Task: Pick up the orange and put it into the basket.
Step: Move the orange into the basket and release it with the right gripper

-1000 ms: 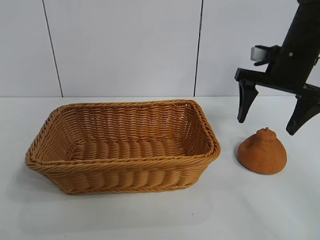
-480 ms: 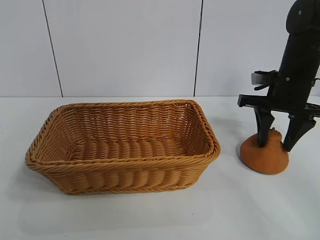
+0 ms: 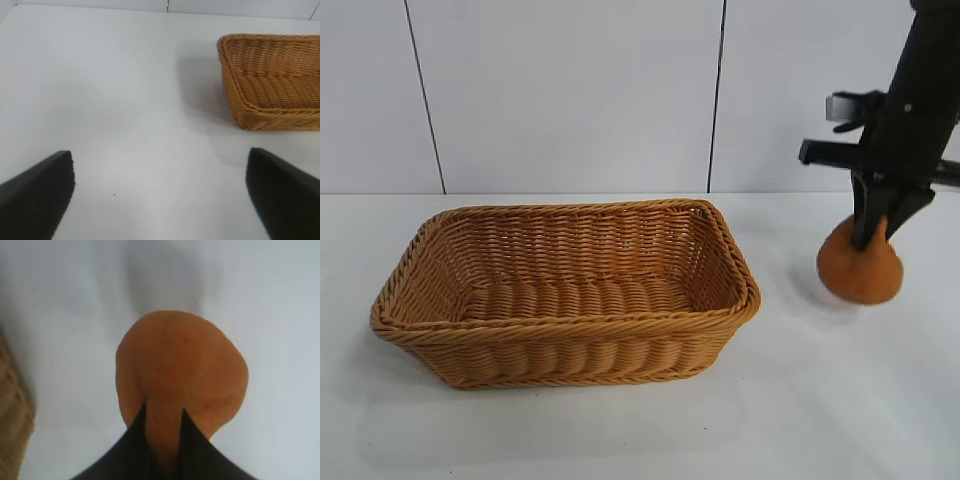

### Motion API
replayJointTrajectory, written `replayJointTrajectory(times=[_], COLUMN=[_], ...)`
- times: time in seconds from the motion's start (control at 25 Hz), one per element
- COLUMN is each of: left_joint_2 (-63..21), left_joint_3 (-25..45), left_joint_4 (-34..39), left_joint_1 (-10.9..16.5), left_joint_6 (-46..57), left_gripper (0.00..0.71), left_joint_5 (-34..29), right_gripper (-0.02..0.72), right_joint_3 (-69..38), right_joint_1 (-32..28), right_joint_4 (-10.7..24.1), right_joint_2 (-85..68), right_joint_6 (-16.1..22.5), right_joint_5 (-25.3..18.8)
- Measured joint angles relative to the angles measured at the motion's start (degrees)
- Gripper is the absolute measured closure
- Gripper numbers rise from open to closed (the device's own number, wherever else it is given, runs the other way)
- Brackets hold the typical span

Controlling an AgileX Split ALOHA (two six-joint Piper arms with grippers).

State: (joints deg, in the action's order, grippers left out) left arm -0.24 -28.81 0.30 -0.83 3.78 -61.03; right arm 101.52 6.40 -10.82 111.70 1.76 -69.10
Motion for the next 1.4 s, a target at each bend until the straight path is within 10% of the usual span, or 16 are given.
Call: replayJointTrajectory(times=[0.76,1.4], left_joint_2=[0.0,0.0], left_joint_3=[0.0,0.0], left_joint_4=[0.0,0.04], left_joint_1=[0.0,0.0], left_joint_6=[-0.05,-0.05], left_gripper=[0.047,0.047], left_joint_5=[0.0,0.0], right_gripper=[0.673,0.673], right_joint_3=[0.96,1.03], right_joint_1=[27.8,31.6], right_joint_4=[-1.53,-2.06], right_joint_2=[0.68,16.65], right_joint_6=[4.11,4.64], right_joint_5=[7.95,17.09])
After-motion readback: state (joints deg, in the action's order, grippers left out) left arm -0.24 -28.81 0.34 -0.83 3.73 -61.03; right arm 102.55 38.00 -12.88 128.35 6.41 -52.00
